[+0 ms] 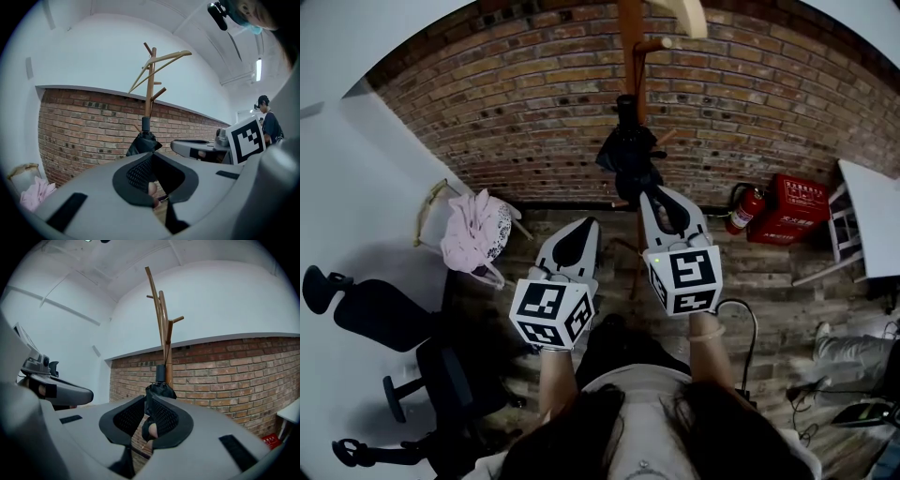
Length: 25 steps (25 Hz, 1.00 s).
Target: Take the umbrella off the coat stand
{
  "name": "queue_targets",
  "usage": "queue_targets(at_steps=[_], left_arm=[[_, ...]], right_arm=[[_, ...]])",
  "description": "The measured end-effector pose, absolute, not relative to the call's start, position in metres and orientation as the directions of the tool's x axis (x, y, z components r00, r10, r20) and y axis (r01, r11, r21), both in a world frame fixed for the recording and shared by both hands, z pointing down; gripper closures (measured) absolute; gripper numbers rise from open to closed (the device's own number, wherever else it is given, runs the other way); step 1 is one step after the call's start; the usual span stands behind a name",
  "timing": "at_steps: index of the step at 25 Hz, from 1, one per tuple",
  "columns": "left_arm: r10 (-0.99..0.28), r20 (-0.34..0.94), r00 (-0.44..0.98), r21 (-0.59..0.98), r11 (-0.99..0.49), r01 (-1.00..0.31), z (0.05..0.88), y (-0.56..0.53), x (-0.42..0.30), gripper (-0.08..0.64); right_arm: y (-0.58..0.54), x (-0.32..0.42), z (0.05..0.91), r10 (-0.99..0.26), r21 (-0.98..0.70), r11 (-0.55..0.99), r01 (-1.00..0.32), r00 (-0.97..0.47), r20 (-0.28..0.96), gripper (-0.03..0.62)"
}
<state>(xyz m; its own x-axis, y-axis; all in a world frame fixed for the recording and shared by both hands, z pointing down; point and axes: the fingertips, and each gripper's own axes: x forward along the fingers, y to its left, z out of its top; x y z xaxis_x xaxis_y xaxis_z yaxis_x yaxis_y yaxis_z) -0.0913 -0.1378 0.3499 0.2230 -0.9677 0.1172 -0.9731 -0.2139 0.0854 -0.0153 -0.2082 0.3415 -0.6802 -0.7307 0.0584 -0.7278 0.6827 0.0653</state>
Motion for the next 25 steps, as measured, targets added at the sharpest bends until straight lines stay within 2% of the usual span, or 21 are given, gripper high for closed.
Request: queue_targets(at_steps=[9, 17, 25], left_arm=[[-0.949, 0.122, 0.291, 0.068, -0.285, -0.956, 0.341, -0.163, -0.105, 0.551], [-0.924, 0.124, 0.361, 0.058, -0.357, -0.932, 0.340, -0.185, -0.109, 0.551], [-0.904, 0.128, 0.408, 0.063, -0.403, -0.913, 0.344, -0.202, -0.121, 0.551]], right_arm=[[-0.227, -0.028, 0.336, -0.762, 0.062, 0.648, -0.759, -0.645, 0.060, 0.494], [-0.243, -0.039, 0.342, -0.776, 0.054, 0.630, -0.774, -0.626, 0.073, 0.405], [-0.258, -0.049, 0.351, -0.801, 0.061, 0.598, -0.800, -0.591, 0.097, 0.366]])
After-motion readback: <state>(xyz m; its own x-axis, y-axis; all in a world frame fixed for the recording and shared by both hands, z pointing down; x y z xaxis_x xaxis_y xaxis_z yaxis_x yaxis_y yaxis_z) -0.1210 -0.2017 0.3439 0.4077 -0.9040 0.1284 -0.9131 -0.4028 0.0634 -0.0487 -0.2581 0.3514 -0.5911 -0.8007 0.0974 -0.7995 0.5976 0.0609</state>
